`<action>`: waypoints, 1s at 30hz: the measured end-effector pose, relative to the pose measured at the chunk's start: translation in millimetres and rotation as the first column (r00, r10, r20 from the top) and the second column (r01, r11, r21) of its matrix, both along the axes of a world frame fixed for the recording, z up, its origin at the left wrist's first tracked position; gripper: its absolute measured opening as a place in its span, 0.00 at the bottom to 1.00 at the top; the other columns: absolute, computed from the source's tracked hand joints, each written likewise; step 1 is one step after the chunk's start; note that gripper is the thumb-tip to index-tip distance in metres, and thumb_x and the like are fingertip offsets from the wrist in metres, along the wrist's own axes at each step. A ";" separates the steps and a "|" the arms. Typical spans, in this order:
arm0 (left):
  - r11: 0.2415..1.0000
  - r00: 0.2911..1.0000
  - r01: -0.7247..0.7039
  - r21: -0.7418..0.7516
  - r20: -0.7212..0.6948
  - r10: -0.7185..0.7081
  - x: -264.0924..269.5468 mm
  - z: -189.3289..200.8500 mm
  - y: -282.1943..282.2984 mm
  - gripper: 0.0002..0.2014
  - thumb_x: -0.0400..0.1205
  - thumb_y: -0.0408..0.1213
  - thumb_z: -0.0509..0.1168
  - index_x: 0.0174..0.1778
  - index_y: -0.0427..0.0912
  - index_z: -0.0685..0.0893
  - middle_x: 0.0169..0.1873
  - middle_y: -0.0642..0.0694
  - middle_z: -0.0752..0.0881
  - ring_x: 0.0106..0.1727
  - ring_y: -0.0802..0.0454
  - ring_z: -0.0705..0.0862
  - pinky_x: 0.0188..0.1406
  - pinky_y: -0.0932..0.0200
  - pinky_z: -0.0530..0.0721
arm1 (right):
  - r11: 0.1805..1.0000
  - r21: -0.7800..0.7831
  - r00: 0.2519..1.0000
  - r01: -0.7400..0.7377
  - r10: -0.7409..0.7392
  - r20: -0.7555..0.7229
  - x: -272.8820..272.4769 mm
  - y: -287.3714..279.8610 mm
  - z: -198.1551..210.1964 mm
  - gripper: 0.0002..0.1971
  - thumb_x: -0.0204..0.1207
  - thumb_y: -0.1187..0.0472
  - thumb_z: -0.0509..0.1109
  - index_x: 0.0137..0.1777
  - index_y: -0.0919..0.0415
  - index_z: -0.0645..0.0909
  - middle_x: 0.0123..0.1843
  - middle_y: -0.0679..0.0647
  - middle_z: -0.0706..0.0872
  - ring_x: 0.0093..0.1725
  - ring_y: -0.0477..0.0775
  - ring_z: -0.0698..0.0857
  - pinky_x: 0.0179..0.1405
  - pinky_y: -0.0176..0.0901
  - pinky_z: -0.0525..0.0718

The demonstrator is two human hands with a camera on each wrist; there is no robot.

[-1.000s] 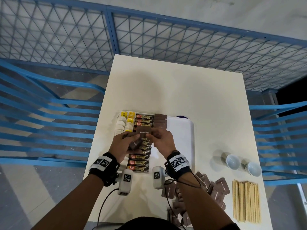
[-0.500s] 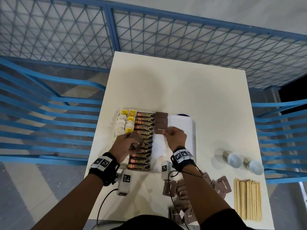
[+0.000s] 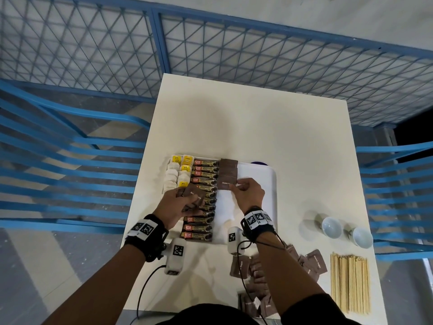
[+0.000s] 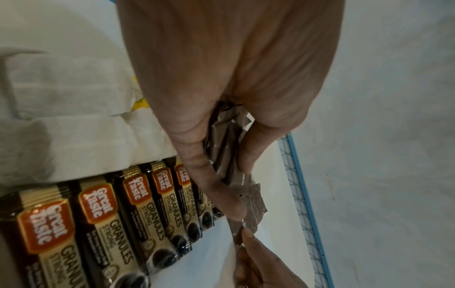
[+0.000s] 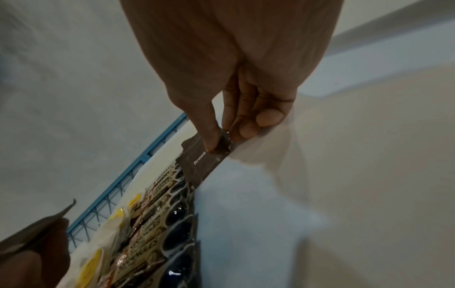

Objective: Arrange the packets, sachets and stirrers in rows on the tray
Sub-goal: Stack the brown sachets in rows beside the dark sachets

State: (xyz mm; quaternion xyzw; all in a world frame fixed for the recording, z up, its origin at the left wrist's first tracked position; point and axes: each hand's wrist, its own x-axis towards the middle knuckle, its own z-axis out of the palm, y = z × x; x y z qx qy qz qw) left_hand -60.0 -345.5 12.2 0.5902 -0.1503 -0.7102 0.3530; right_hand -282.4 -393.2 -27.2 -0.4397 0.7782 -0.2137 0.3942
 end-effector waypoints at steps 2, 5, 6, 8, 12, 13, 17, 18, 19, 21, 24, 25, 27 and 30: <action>1.000 1.000 0.007 -0.007 0.001 -0.007 0.0 0.3 1.2 0.06 0.84 0.22 0.67 0.55 0.29 0.86 0.42 0.30 0.89 0.38 0.42 0.90 0.44 0.42 0.93 | 1.000 -0.001 1.000 0.009 -0.009 0.005 -0.8 0.5 1.3 0.15 0.68 0.48 0.83 0.48 0.53 0.84 0.37 0.46 0.88 0.38 0.41 0.83 0.36 0.21 0.69; 1.000 1.000 -0.005 -0.012 -0.017 0.004 0.1 1.4 3.2 0.07 0.83 0.23 0.68 0.56 0.30 0.86 0.44 0.30 0.89 0.41 0.40 0.89 0.40 0.44 0.93 | 0.998 -0.051 0.999 0.040 -0.040 0.003 0.1 4.2 4.9 0.11 0.73 0.52 0.79 0.50 0.55 0.85 0.38 0.47 0.88 0.36 0.35 0.81 0.37 0.21 0.71; 1.000 1.000 -0.011 -0.014 -0.025 0.011 0.0 2.2 3.5 0.08 0.83 0.24 0.69 0.57 0.30 0.86 0.44 0.31 0.90 0.42 0.39 0.89 0.39 0.45 0.93 | 0.995 -0.087 0.999 0.043 -0.042 0.010 2.8 6.7 6.7 0.09 0.74 0.53 0.78 0.50 0.56 0.86 0.38 0.47 0.88 0.36 0.35 0.81 0.38 0.24 0.73; 1.000 0.999 -0.023 -0.021 -0.041 0.022 -0.9 4.3 3.8 0.08 0.82 0.24 0.70 0.57 0.31 0.86 0.44 0.33 0.90 0.41 0.42 0.90 0.36 0.48 0.92 | 0.989 -0.145 0.997 0.010 0.000 0.071 12.4 12.3 11.5 0.08 0.75 0.54 0.77 0.49 0.56 0.87 0.40 0.46 0.89 0.38 0.35 0.82 0.39 0.28 0.77; 0.999 0.999 -0.038 -0.036 -0.036 0.036 -2.6 5.5 3.8 0.11 0.81 0.25 0.72 0.59 0.33 0.86 0.45 0.35 0.91 0.44 0.41 0.91 0.37 0.48 0.92 | 0.952 -0.140 0.917 -0.272 0.301 0.260 35.1 21.3 22.6 0.11 0.76 0.49 0.78 0.51 0.55 0.89 0.44 0.45 0.91 0.42 0.37 0.87 0.41 0.24 0.79; 0.999 0.999 -0.029 -0.042 -0.032 0.028 -2.6 5.4 3.9 0.11 0.81 0.26 0.72 0.60 0.33 0.86 0.47 0.34 0.91 0.46 0.40 0.91 0.38 0.46 0.92 | 0.940 -0.141 0.892 -0.312 0.341 0.296 38.0 21.9 23.6 0.10 0.75 0.51 0.79 0.50 0.55 0.89 0.43 0.46 0.91 0.41 0.37 0.87 0.42 0.26 0.81; 0.999 1.000 -0.011 -0.040 -0.029 0.010 -2.8 6.4 6.0 0.11 0.83 0.32 0.71 0.60 0.32 0.86 0.44 0.36 0.92 0.43 0.40 0.92 0.44 0.40 0.93 | 0.962 -0.137 0.892 -0.234 0.269 0.364 39.1 18.2 20.0 0.04 0.73 0.59 0.81 0.43 0.49 0.89 0.40 0.51 0.93 0.40 0.51 0.91 0.47 0.53 0.91; 0.999 1.000 -0.009 -0.038 -0.019 0.009 -2.9 6.6 6.7 0.11 0.84 0.33 0.71 0.60 0.32 0.86 0.42 0.37 0.92 0.42 0.41 0.92 0.44 0.39 0.93 | 0.966 -0.151 0.899 -0.208 0.250 0.359 38.5 17.0 18.9 0.05 0.74 0.59 0.80 0.42 0.47 0.90 0.40 0.51 0.93 0.41 0.54 0.91 0.48 0.58 0.91; 0.999 1.000 -0.006 -0.039 -0.009 0.006 -3.4 6.2 7.1 0.11 0.83 0.33 0.72 0.60 0.32 0.86 0.42 0.36 0.91 0.42 0.40 0.91 0.43 0.39 0.93 | 0.966 -0.168 0.910 -0.197 0.244 0.336 37.9 16.1 17.1 0.05 0.74 0.58 0.79 0.42 0.45 0.90 0.41 0.50 0.93 0.41 0.54 0.91 0.49 0.61 0.90; 0.999 1.000 0.000 -0.044 0.002 0.000 -4.7 5.9 8.0 0.12 0.83 0.33 0.72 0.60 0.32 0.86 0.46 0.33 0.91 0.45 0.37 0.91 0.43 0.39 0.92 | 0.962 -0.189 0.921 -0.198 0.248 0.299 37.5 15.3 16.6 0.03 0.75 0.55 0.77 0.43 0.44 0.91 0.41 0.48 0.92 0.40 0.51 0.90 0.50 0.58 0.90; 0.999 1.000 -0.010 -0.047 0.004 0.010 -6.2 6.0 8.7 0.11 0.83 0.33 0.72 0.58 0.33 0.87 0.43 0.34 0.91 0.43 0.38 0.91 0.41 0.40 0.92 | 0.969 -0.192 0.925 -0.153 0.209 0.318 38.6 17.1 16.4 0.06 0.75 0.47 0.76 0.45 0.48 0.91 0.41 0.47 0.92 0.40 0.49 0.88 0.48 0.53 0.89; 0.999 1.000 -0.019 -0.049 0.008 0.019 -6.3 5.7 8.6 0.10 0.83 0.33 0.72 0.58 0.33 0.87 0.42 0.35 0.91 0.40 0.41 0.91 0.41 0.40 0.92 | 0.974 -0.173 0.923 -0.144 0.195 0.330 38.9 17.9 15.8 0.10 0.74 0.44 0.75 0.47 0.47 0.91 0.41 0.46 0.92 0.40 0.49 0.88 0.47 0.51 0.88; 0.998 0.999 -0.031 -0.054 0.012 0.032 -6.7 4.5 8.1 0.10 0.83 0.34 0.72 0.58 0.34 0.87 0.43 0.36 0.91 0.40 0.43 0.91 0.42 0.40 0.92 | 0.980 -0.113 0.915 -0.164 0.194 0.354 39.7 20.3 15.7 0.12 0.72 0.42 0.78 0.49 0.47 0.90 0.43 0.47 0.93 0.42 0.50 0.90 0.45 0.49 0.88; 0.998 0.999 -0.033 -0.046 0.015 0.033 -7.5 2.9 7.6 0.08 0.84 0.34 0.71 0.56 0.34 0.87 0.43 0.35 0.91 0.41 0.42 0.91 0.42 0.40 0.92 | 0.970 -0.103 0.905 -0.222 0.244 0.348 40.7 24.0 15.4 0.07 0.71 0.52 0.82 0.46 0.47 0.88 0.43 0.50 0.93 0.43 0.53 0.92 0.47 0.49 0.90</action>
